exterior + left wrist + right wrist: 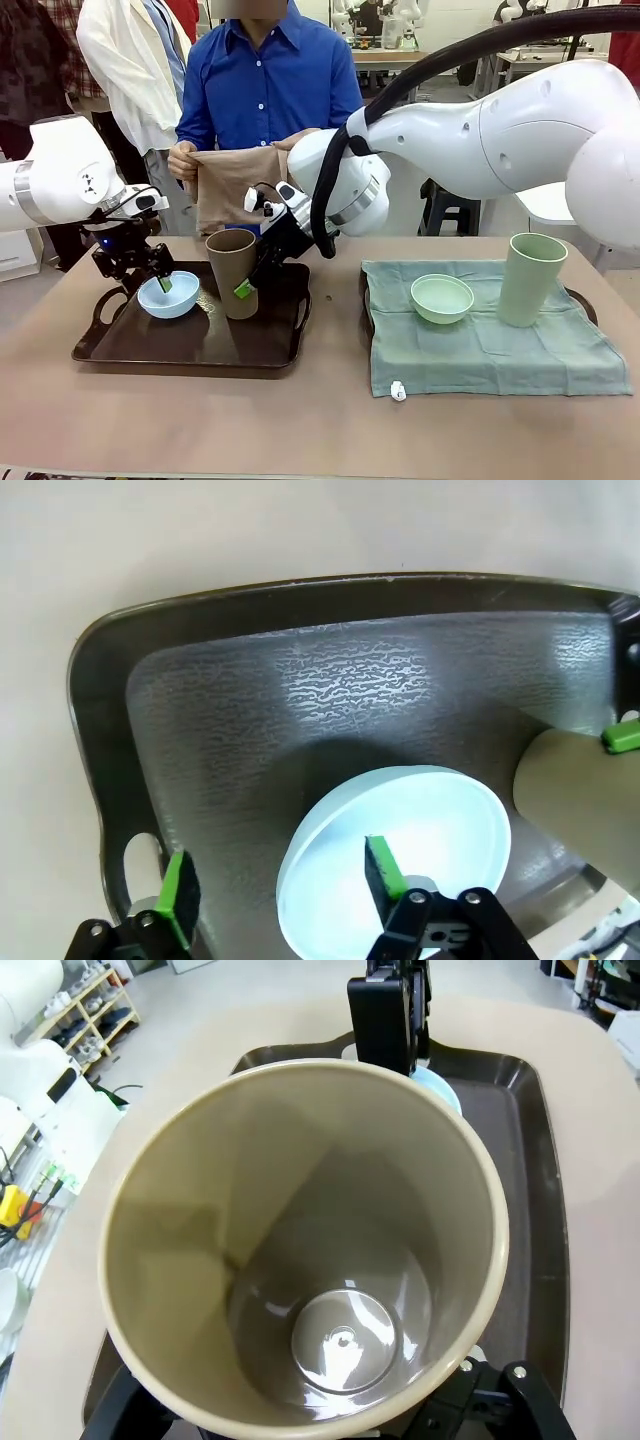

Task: Set up a tray with a mat and arrange the tableware.
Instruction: Pick up the Picnic Bowl and Reusable plastic cup from the Handle tray in front of the human's position and hold them in the air.

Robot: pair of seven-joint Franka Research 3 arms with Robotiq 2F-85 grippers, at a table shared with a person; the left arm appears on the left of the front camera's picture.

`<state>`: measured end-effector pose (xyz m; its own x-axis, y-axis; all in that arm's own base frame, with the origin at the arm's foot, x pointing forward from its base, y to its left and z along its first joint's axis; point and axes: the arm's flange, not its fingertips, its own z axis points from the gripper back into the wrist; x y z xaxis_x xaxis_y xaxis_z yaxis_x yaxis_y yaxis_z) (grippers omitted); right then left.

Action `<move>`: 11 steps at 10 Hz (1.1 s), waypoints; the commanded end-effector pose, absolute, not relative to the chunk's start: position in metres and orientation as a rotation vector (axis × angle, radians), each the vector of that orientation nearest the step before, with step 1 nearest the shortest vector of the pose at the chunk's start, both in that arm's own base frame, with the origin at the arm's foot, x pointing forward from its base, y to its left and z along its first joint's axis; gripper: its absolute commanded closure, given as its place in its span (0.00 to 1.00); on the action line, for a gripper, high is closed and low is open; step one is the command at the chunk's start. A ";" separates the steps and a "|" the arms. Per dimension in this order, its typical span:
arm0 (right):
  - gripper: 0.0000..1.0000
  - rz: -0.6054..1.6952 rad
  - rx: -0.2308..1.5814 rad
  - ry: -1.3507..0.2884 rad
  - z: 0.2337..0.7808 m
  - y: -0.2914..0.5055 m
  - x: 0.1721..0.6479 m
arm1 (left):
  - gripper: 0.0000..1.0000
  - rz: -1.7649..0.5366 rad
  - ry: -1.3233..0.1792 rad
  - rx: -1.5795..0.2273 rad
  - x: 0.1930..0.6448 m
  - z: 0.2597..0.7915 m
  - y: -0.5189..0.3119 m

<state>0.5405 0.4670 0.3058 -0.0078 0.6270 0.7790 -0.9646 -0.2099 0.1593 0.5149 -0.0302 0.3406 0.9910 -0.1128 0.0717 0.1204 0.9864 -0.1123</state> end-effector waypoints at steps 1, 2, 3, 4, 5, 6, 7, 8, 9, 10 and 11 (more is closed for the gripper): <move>1.00 1.600 0.910 -0.521 0.303 0.467 0.541 | 1.00 -0.106 -0.075 -0.121 0.517 0.343 -0.027; 1.00 1.602 0.910 -0.522 0.303 0.466 0.541 | 1.00 -0.099 -0.073 -0.118 0.515 0.344 -0.027; 0.76 1.603 0.908 -0.522 0.303 0.466 0.542 | 1.00 -0.099 -0.070 -0.114 0.514 0.345 -0.027; 0.76 1.604 0.911 -0.525 0.303 0.466 0.541 | 0.80 -0.095 -0.057 -0.109 0.512 0.346 -0.026; 1.00 1.604 0.910 -0.526 0.303 0.466 0.542 | 0.89 -0.080 -0.029 -0.083 0.512 0.346 -0.026; 0.76 1.604 0.910 -0.524 0.303 0.465 0.541 | 1.00 -0.080 -0.013 -0.078 0.510 0.347 -0.026; 1.00 1.605 0.907 -0.527 0.303 0.465 0.541 | 1.00 -0.081 -0.003 -0.073 0.509 0.347 -0.026; 1.00 1.606 0.906 -0.527 0.302 0.465 0.540 | 1.00 -0.081 0.001 -0.070 0.507 0.347 -0.026; 1.00 1.609 0.903 -0.527 0.303 0.465 0.540 | 1.00 -0.085 -0.001 -0.065 0.505 0.349 -0.025; 0.76 1.612 0.898 -0.531 0.305 0.464 0.539 | 1.00 -0.090 -0.007 -0.062 0.501 0.352 -0.027; 0.76 1.618 0.885 -0.536 0.311 0.462 0.533 | 1.00 -0.097 -0.013 -0.059 0.493 0.357 -0.029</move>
<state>0.5405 0.4672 0.3060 -0.0280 0.6172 0.7863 -0.9636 -0.2260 0.1430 0.5039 -0.0266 0.3525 0.9937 -0.1095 0.0224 0.1112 0.9893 -0.0948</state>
